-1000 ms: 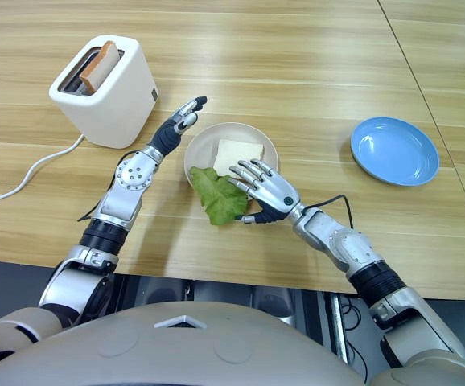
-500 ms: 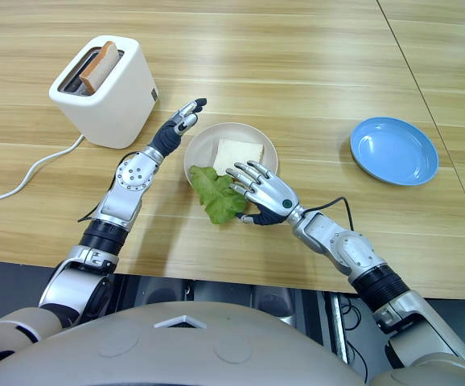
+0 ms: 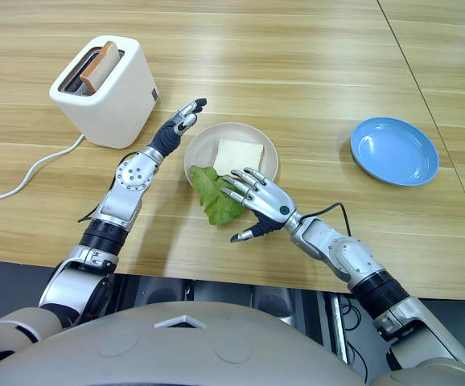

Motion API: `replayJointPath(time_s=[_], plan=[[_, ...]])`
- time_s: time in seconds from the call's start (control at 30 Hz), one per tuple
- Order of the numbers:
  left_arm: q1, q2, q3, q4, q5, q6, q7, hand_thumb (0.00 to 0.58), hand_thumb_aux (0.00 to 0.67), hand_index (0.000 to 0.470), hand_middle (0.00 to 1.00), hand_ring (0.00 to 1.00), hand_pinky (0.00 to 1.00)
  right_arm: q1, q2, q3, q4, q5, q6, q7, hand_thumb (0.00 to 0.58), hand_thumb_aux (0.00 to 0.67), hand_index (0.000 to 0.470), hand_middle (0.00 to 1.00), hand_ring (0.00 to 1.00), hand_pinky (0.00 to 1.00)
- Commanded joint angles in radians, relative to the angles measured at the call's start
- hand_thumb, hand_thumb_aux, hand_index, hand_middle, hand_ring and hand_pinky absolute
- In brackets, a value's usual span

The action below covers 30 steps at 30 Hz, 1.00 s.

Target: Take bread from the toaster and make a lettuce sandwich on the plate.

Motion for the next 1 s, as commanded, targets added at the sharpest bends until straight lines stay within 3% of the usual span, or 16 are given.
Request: replayJointPath(time_s=[0.03,0.1,0.17,0.2,0.23,0.27,0.3,0.33,0.4,0.43,0.5,0.6,1.0], plan=[[-0.001,0.007,-0.001,0.018,0.002,0.003,-0.01,0.0,0.0,0.0,0.0,0.0,0.0,0.009,-0.001,0.011,-0.012,-0.005,-0.005,0.014,0.0,0.0,0.0,0.0,0.0,0.0],[0.001,0.007,-0.001,0.016,0.003,0.005,-0.01,0.0,0.0,0.0,0.0,0.0,0.0,0.006,0.0,0.011,-0.002,-0.003,-0.004,0.011,0.023,0.013,0.009,0.0,0.0,0.0],[0.002,0.007,-0.002,0.014,0.003,0.006,-0.011,0.0,0.0,0.0,0.0,0.0,0.0,0.001,0.0,0.012,0.013,-0.001,-0.002,0.008,0.096,0.058,0.04,0.0,0.0,0.0],[0.003,0.006,-0.002,0.015,0.004,0.006,-0.012,0.0,0.0,0.0,0.0,0.0,0.0,-0.003,0.002,0.013,0.024,0.001,-0.001,0.006,0.268,0.179,0.123,0.0,0.0,0.0],[0.003,0.006,-0.003,0.015,0.004,0.006,-0.012,0.0,0.0,0.0,0.0,0.0,0.0,-0.005,0.003,0.013,0.032,0.001,0.001,0.004,0.268,0.179,0.123,0.0,0.0,0.0],[0.003,0.006,-0.003,0.015,0.004,0.006,-0.012,0.0,0.0,0.0,0.0,0.0,0.0,-0.007,0.005,0.014,0.037,0.002,0.002,0.003,0.454,0.357,0.245,0.0,0.0,0.0],[0.004,0.006,-0.004,0.015,0.005,0.007,-0.012,0.0,0.0,0.0,0.0,0.0,0.0,-0.012,0.008,0.015,0.045,0.002,0.004,0.001,0.454,0.357,0.245,0.0,0.0,0.0],[0.005,0.007,-0.003,0.014,0.005,0.007,-0.012,0.0,0.0,0.0,0.0,0.0,0.0,-0.018,0.011,0.015,0.054,0.003,0.006,-0.001,0.496,0.415,0.285,0.0,0.0,0.0],[0.006,0.007,-0.004,0.014,0.005,0.007,-0.013,0.0,0.0,0.0,0.0,0.0,0.0,-0.033,0.017,0.018,0.079,0.004,0.008,-0.006,0.506,0.431,0.296,0.0,0.0,0.0],[0.006,0.007,-0.004,0.014,0.006,0.007,-0.013,0.0,0.0,0.0,0.0,0.0,0.0,-0.039,0.02,0.019,0.088,0.004,0.008,-0.008,0.549,0.515,0.354,0.0,0.0,0.0],[0.006,0.007,-0.004,0.015,0.006,0.007,-0.014,0.0,0.0,0.0,0.0,0.0,0.0,-0.046,0.024,0.02,0.097,0.005,0.01,-0.011,0.549,0.515,0.354,0.0,0.0,0.0],[0.006,0.006,-0.004,0.015,0.007,0.007,-0.014,0.0,0.0,0.0,0.0,0.0,0.0,-0.052,0.028,0.021,0.098,0.007,0.01,-0.014,0.58,0.657,0.451,0.0,0.0,0.0],[0.004,0.006,-0.004,0.023,0.006,0.004,-0.014,0.0,0.0,0.0,0.0,0.0,0.0,-0.017,-0.006,-0.057,-0.017,0.119,-0.02,0.009,0.58,0.67,0.46,0.0,0.0,0.0]])
